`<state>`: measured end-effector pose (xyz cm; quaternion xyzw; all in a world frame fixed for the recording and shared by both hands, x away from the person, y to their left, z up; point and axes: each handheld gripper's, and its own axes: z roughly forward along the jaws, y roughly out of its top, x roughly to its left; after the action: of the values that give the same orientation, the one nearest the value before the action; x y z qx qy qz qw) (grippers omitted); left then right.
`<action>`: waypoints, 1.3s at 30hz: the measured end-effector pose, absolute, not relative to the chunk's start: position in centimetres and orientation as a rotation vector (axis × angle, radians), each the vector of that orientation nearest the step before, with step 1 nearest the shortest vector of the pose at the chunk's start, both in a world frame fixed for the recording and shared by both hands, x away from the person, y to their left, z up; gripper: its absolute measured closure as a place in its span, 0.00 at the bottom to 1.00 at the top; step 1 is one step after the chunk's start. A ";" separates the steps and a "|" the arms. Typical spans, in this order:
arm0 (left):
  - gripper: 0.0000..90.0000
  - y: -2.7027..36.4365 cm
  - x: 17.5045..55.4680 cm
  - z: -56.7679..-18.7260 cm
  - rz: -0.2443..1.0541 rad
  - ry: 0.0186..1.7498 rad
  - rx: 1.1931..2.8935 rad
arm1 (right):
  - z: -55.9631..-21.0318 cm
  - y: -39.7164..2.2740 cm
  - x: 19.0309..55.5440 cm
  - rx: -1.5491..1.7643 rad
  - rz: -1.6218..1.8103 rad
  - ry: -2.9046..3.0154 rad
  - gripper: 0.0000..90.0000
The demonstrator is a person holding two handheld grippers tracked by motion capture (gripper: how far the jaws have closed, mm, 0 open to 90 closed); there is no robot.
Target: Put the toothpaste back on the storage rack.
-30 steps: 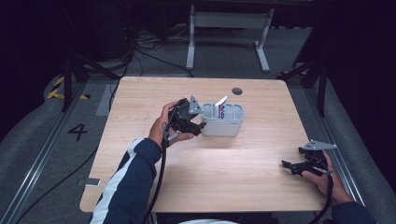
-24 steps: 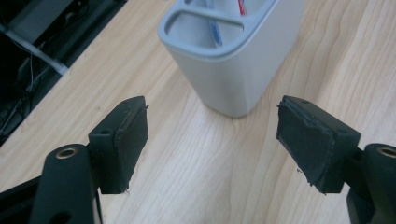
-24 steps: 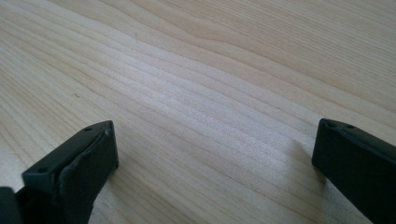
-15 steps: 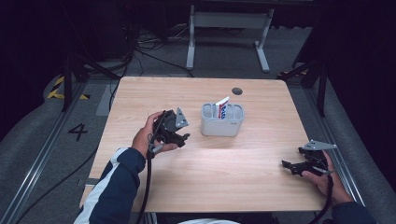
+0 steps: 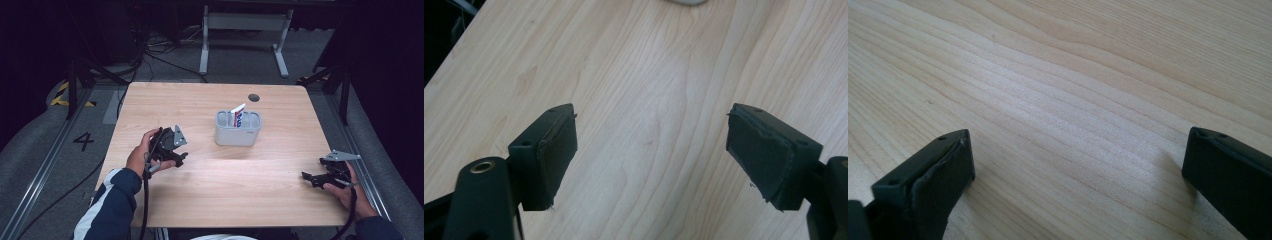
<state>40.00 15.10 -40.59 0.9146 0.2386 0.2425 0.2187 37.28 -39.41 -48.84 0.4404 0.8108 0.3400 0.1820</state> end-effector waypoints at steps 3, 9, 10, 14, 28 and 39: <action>0.23 15.8 39.7 -41.2 0.662 0.678 2.543 | -48.8 -39.4 37.3 1.241 0.959 2.289 0.01; 0.23 17.5 38.5 -42.7 0.684 0.697 2.568 | -48.8 -39.4 37.3 1.240 0.959 2.290 0.01; 0.23 17.7 38.4 -42.8 0.680 0.699 2.569 | -48.8 -39.4 37.3 1.242 0.961 2.289 0.01; 0.23 19.0 37.7 -43.6 0.692 0.729 2.566 | -48.8 -39.4 37.3 1.241 0.961 2.290 0.01; 0.22 23.1 35.6 -45.7 0.623 0.844 2.450 | -48.8 -39.5 37.3 1.238 0.960 2.291 0.01; 0.20 26.0 35.4 -47.4 0.441 0.923 2.308 | -48.8 -39.4 37.3 1.240 0.962 2.291 0.01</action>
<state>35.38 25.97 -47.36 0.8711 0.3485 0.1666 0.3034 37.28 -39.44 -48.84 0.4393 0.8112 0.3406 0.1814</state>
